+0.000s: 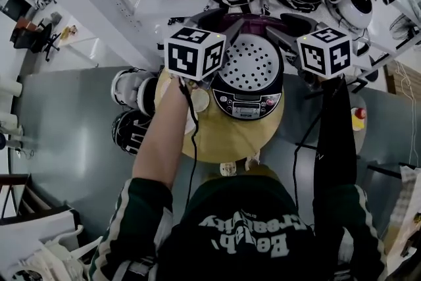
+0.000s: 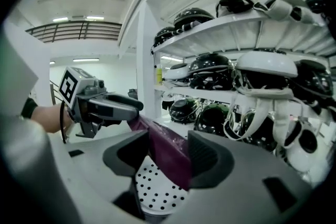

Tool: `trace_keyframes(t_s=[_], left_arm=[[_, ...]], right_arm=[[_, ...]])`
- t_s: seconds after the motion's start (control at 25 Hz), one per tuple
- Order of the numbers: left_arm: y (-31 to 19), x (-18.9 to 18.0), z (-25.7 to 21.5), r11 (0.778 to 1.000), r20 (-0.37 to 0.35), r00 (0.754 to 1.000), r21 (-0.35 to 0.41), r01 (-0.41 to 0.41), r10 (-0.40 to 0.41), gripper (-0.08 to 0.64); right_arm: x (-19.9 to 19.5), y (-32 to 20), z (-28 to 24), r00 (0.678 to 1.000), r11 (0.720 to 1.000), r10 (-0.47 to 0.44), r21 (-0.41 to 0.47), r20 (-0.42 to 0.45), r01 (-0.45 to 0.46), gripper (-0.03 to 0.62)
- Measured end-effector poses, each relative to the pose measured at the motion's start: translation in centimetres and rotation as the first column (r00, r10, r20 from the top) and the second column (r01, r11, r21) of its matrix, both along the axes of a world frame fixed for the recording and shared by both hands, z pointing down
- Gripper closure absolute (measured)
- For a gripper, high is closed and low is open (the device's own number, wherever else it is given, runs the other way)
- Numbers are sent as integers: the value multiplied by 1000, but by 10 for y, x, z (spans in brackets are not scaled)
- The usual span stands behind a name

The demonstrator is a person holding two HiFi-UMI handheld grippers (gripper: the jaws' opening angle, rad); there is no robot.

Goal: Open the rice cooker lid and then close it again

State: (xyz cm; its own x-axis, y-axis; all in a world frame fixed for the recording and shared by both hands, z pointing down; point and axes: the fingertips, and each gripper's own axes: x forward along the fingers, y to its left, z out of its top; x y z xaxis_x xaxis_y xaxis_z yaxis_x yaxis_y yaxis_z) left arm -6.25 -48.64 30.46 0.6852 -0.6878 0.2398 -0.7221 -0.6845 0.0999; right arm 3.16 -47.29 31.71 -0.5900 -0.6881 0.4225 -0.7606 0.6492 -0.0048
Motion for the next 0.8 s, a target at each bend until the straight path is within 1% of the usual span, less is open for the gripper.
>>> trace_keyframes(t_s=[0.08, 0.2, 0.28, 0.48, 0.64, 0.76, 0.8], left_arm=[[14, -2, 10, 1000, -7, 1000, -11, -15, 15, 362], [33, -2, 28, 998, -21, 999, -40, -44, 44, 364], [45, -2, 41, 996, -28, 998, -56, -64, 62, 364], [69, -1, 69, 990, -73, 993, -98, -98, 91, 364], [86, 5, 96, 982, -70, 989, -128, -138, 130, 356], [95, 4, 113, 976, -86, 987, -162, -145, 132, 361], [99, 5, 119, 973, -95, 987, -175, -148, 133, 376]], right_arm=[[-3, 14, 11, 1000, 1000, 6, -6, -16, -6, 353], [-4, 32, 28, 1000, 999, 18, -31, -14, -18, 353], [-6, 43, 40, 1000, 998, 24, -51, -2, -24, 353], [-8, 65, 67, 999, 994, 35, -108, 29, -32, 350], [-8, 79, 92, 997, 986, 41, -166, 66, -29, 353], [-8, 87, 110, 995, 981, 47, -192, 85, -30, 358], [-8, 89, 115, 994, 979, 54, -200, 94, -34, 364]])
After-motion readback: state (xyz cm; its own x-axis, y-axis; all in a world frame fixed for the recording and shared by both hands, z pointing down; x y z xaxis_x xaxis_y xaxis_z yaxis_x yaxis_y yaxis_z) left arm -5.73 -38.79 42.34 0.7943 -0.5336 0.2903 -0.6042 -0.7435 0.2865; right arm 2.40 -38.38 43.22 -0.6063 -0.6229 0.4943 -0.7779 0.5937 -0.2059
